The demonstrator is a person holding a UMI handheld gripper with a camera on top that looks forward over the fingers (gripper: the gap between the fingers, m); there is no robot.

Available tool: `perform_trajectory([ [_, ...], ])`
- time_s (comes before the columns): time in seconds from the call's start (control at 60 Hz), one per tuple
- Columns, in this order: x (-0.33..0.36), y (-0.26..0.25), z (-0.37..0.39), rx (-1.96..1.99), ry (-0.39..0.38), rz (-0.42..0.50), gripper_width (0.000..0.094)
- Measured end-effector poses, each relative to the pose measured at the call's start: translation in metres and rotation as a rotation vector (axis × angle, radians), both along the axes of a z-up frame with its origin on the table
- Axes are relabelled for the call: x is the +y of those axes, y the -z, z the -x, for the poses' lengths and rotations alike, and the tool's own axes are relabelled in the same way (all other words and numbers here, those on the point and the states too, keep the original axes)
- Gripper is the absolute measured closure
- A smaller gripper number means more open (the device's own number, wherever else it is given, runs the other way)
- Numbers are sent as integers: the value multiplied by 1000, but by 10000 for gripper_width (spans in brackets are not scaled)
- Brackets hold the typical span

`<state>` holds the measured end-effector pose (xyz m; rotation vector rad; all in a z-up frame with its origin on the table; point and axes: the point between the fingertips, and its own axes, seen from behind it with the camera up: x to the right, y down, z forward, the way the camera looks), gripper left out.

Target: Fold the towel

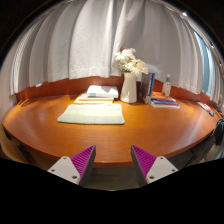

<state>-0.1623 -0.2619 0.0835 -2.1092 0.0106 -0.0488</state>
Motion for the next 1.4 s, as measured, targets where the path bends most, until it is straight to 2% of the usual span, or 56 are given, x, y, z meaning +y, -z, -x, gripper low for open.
perform_trajectory([
  [0.183,68,25,107,36,-131,53,238],
  [0.333,143,32,171,38,-198,77,234],
  [0.483,230,43,199,30,-207,95,234],
  [0.683,312,71,206,-18,-175,152,321],
  [0.767,321,93,204,-47,-167,201,399],
  [0.833,321,93,214,-24,-126,189,601],
  [0.9,326,93,188,-67,-98,186,868],
  [0.95,321,93,196,-108,-119,194,899],
  [1.117,318,90,192,-161,-181,253,919],
  [1.217,322,49,164,-185,-147,197,919],
  [1.4,324,-20,45,-263,-35,110,913],
])
